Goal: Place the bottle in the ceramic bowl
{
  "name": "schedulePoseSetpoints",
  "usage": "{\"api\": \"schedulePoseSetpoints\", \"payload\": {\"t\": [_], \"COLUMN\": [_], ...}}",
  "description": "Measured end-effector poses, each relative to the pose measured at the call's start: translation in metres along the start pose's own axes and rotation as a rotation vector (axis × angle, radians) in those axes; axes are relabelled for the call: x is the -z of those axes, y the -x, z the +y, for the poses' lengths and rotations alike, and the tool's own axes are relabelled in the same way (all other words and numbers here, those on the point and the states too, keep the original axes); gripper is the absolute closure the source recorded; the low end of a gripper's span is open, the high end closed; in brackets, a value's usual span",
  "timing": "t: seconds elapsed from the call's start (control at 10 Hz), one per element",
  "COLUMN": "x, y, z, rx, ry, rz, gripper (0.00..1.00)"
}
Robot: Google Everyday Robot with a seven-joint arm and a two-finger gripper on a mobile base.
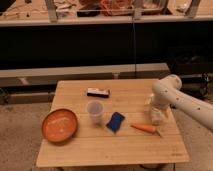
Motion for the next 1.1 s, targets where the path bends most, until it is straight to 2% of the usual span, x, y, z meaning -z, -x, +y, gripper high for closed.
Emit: {"api": "schedulePoseSetpoints", "payload": {"t": [1.1], "x": [-0.022], "y": [-0.012], "z": [0.011], "rx": [0.034], "ry": [-0.023], "rz": [-0.027], "gripper": [0.2]}}
